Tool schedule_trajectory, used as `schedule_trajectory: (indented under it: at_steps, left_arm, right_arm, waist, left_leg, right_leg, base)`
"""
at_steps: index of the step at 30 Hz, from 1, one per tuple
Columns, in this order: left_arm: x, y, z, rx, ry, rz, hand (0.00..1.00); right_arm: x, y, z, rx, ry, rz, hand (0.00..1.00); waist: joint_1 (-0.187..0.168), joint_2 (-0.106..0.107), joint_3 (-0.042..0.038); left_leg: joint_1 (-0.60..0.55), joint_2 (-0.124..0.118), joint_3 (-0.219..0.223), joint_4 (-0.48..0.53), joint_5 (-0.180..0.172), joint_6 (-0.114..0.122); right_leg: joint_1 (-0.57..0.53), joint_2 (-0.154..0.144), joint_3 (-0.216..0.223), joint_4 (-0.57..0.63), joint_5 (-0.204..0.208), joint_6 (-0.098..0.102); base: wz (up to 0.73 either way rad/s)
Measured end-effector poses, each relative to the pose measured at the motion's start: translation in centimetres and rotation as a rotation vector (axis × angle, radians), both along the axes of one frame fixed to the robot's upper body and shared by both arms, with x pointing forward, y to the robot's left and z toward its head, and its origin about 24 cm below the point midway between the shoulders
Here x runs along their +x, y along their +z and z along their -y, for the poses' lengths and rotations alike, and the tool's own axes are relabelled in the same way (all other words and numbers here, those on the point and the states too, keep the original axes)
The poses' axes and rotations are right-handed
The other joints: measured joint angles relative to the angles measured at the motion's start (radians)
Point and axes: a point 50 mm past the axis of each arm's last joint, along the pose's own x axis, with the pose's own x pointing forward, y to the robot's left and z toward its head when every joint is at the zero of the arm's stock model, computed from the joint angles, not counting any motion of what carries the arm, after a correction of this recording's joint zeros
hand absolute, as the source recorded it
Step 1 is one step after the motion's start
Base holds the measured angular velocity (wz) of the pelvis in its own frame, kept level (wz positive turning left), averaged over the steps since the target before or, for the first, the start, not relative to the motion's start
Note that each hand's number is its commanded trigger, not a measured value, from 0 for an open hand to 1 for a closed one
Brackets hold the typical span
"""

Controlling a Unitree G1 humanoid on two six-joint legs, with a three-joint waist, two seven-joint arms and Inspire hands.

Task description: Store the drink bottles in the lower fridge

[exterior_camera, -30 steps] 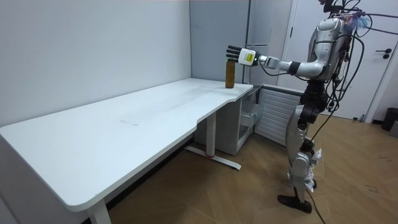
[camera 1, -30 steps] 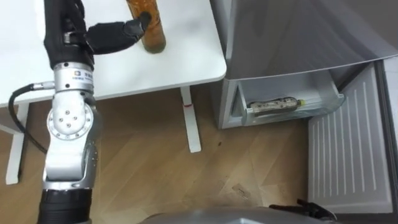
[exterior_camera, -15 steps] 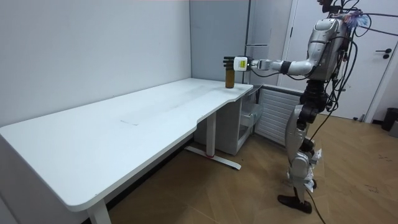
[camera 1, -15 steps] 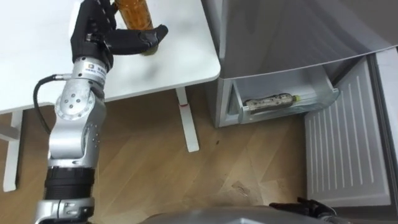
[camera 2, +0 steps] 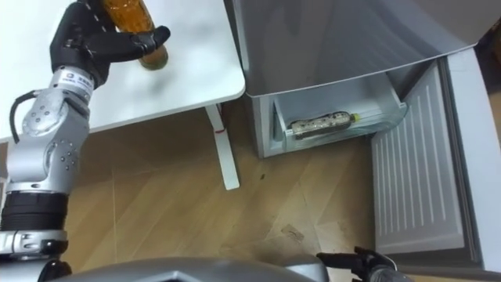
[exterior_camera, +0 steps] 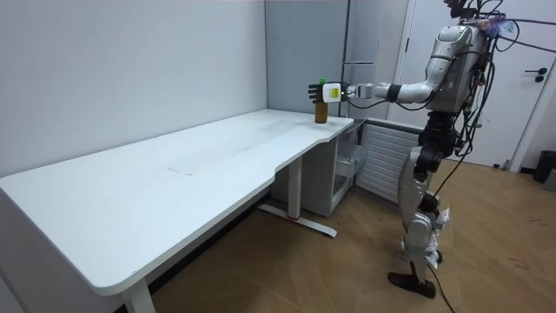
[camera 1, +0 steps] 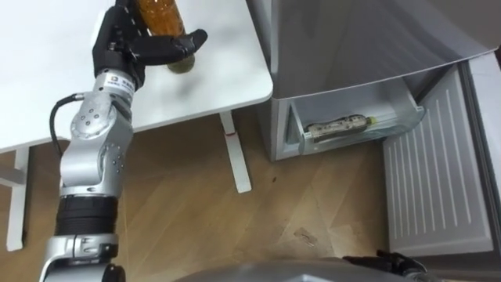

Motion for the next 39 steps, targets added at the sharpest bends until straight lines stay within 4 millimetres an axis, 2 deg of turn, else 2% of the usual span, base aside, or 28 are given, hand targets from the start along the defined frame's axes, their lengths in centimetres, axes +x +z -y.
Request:
schedule_trajectory:
  at_steps: [6,13,19,21,30,31,32,33,39]
  left_arm:
    - [0.5,-0.5,-0.6,0.012,0.036,-0.051,0.0]
    - [1.1,-0.7,-0.8,-0.005,0.044,-0.082,0.0]
    - [2.5,0.8,-1.5,0.008,0.055,-0.058,0.0]
    - [2.9,1.4,-1.7,-0.034,0.063,-0.041,0.0]
    - [3.2,2.0,-1.8,-0.091,0.07,-0.021,0.0]
    - [3.3,2.0,-1.8,-0.096,0.069,-0.018,0.56]
    - [3.3,2.1,-1.8,-0.096,0.069,-0.017,0.72]
    - [3.3,2.1,-1.8,-0.096,0.069,-0.017,0.98]
    - [3.3,2.1,-1.9,-0.096,0.081,-0.018,1.0]
  right_arm:
    - [-0.4,0.0,0.2,-0.022,-0.008,-0.022,0.0]
    - [-1.0,0.0,0.3,-0.045,0.01,-0.057,0.0]
    - [-0.8,0.1,0.4,-0.062,0.072,-0.064,0.0]
    - [-0.8,0.1,0.4,-0.064,0.091,-0.076,0.0]
    - [-0.7,0.1,0.4,-0.064,0.092,-0.081,0.0]
    - [-0.7,0.1,0.4,-0.064,0.092,-0.081,0.0]
    - [-0.7,0.1,0.4,-0.064,0.093,-0.079,0.0]
    - [-0.7,0.1,0.4,-0.064,0.093,-0.079,0.0]
    - [-0.7,0.1,0.4,-0.064,0.091,-0.078,0.0]
  waist:
    - [0.0,0.01,-0.0013]
    - [0.0,0.011,-0.001]
    - [-0.001,0.011,-0.0017]
    - [-0.002,0.011,-0.0018]
    - [-0.005,0.013,-0.0036]
    - [-0.005,0.013,-0.0038]
    - [-0.005,0.013,-0.0039]
    - [-0.006,0.013,-0.0042]
    - [-0.006,0.014,-0.0051]
  left_leg:
    - [0.004,0.0,0.0,0.0,0.0,0.0]
    - [0.013,0.0,0.005,-0.001,0.0,0.0]
    - [0.012,0.002,0.01,-0.001,0.0,0.0]
    - [0.013,0.003,0.017,-0.002,0.0,0.0]
    - [0.017,0.004,0.024,-0.002,0.0,0.0]
    - [0.017,0.004,0.024,-0.002,0.0,0.0]
    - [0.017,0.004,0.024,-0.002,0.0,0.0]
    - [0.017,0.004,0.024,-0.002,0.0,0.0]
    - [0.016,0.004,0.024,-0.001,0.0,0.0]
  right_leg:
    - [0.0,0.0,0.007,0.0,0.0,0.0]
    - [-0.002,0.001,0.012,0.002,0.0,0.0]
    - [-0.008,0.002,0.02,0.017,0.0,0.0]
    - [-0.008,0.002,0.021,0.017,0.0,0.0]
    - [-0.014,0.002,0.023,0.022,0.001,0.001]
    - [-0.014,0.002,0.023,0.022,0.001,0.001]
    - [-0.014,0.002,0.023,0.022,0.002,0.001]
    - [-0.014,0.002,0.023,0.022,0.002,0.001]
    - [-0.016,0.002,0.023,0.022,0.002,0.001]
  base:
    - [-0.02]
    - [-0.03]
    - [-0.04]
    - [0.0]
    - [0.0]
    - [0.0]
    - [0.0]
    - [0.0]
    - [0.0]
